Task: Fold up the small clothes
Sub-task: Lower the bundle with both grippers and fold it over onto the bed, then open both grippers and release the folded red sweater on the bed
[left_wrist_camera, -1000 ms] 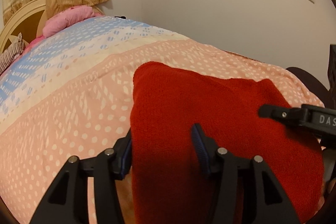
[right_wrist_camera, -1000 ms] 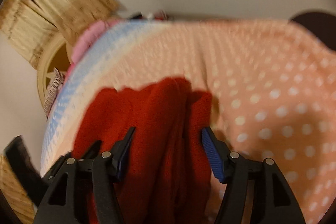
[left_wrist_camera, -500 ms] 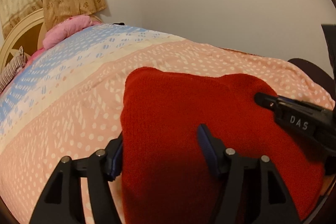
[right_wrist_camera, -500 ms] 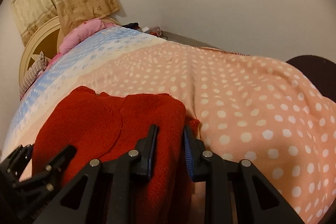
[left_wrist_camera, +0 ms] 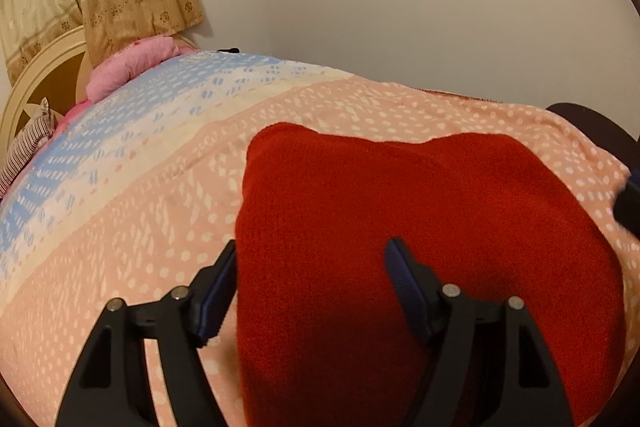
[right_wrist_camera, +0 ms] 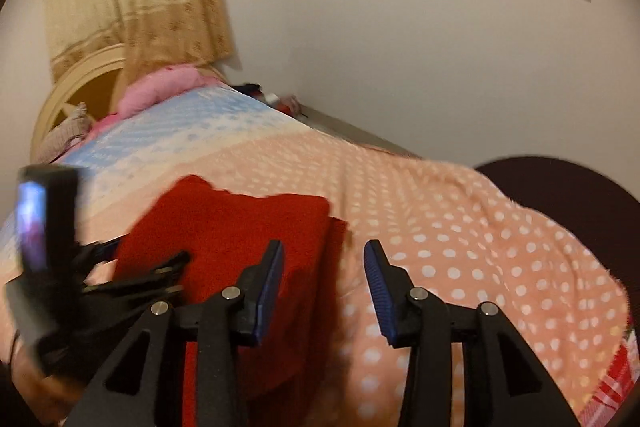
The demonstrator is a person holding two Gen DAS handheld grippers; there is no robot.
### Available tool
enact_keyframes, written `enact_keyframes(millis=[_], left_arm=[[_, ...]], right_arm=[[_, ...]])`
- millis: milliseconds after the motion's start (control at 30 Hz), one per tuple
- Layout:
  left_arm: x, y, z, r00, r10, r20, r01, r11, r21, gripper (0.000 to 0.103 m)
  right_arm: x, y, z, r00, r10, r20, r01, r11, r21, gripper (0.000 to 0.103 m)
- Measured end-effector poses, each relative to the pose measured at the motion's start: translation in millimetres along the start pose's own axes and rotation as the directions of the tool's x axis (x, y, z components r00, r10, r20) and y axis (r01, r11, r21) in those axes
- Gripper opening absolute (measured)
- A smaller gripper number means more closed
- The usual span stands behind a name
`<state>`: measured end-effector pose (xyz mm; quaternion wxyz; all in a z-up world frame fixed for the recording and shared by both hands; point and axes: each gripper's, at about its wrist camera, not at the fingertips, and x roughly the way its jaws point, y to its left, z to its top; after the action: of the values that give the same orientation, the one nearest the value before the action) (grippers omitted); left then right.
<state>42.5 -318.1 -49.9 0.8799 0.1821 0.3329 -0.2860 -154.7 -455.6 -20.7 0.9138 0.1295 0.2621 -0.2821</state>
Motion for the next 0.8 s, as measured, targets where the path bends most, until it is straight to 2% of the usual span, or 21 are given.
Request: enact_keyframes(millis=[67,133,233,300,400,700,800], left_arm=[[-0.3,2.4,0.8,1.000,-0.005,-0.009,0.005,1.000,-0.008,0.075],[-3.8,4.8,0.4,1.000,-0.014,-0.013,0.014,1.000,-0.011,0.075],[-15.3,7.7,-3.7,0.999,-0.038,-0.005,0.038,0.999,0.001,0.075],[-24.6,10.0,-9.4,0.998,-0.060,-0.004,0.060,0.998,0.002,0.075],[-36.5,10.9,-19.4,0.998,-0.066,-0.006,0.066,0.998,0.001,0.075],[-74.3,19.0,-61.3,0.995,-0.098,-0.007,0.097,0.993,-0.073,0.075],[-71.3,11.9,-71.5,0.997,-0.079,-0.014,0.078,0.996,-0.039,0.075]], right_arm=[[-8.5,8.4,-4.1,0.999,0.049,-0.016,-0.049,0.999,-0.008,0.041],[-10.8,17.8,-12.4,0.995,0.086,-0.046,-0.088,0.995,-0.037,0.032],[-2.5,26.3,-27.6,0.993,0.073,-0.091,-0.081,0.992,-0.094,0.028],[10.7,21.3,-37.3,0.988,0.065,-0.143,-0.075,0.995,-0.063,0.027],[14.9,9.9,-43.5,0.985,0.092,-0.146,-0.092,0.996,0.006,0.027],[15.0,12.5,-50.8,0.987,0.081,-0.136,-0.078,0.997,0.027,0.028],[12.5,16.5,-51.1,0.989,0.061,-0.136,-0.058,0.998,0.027,0.028]])
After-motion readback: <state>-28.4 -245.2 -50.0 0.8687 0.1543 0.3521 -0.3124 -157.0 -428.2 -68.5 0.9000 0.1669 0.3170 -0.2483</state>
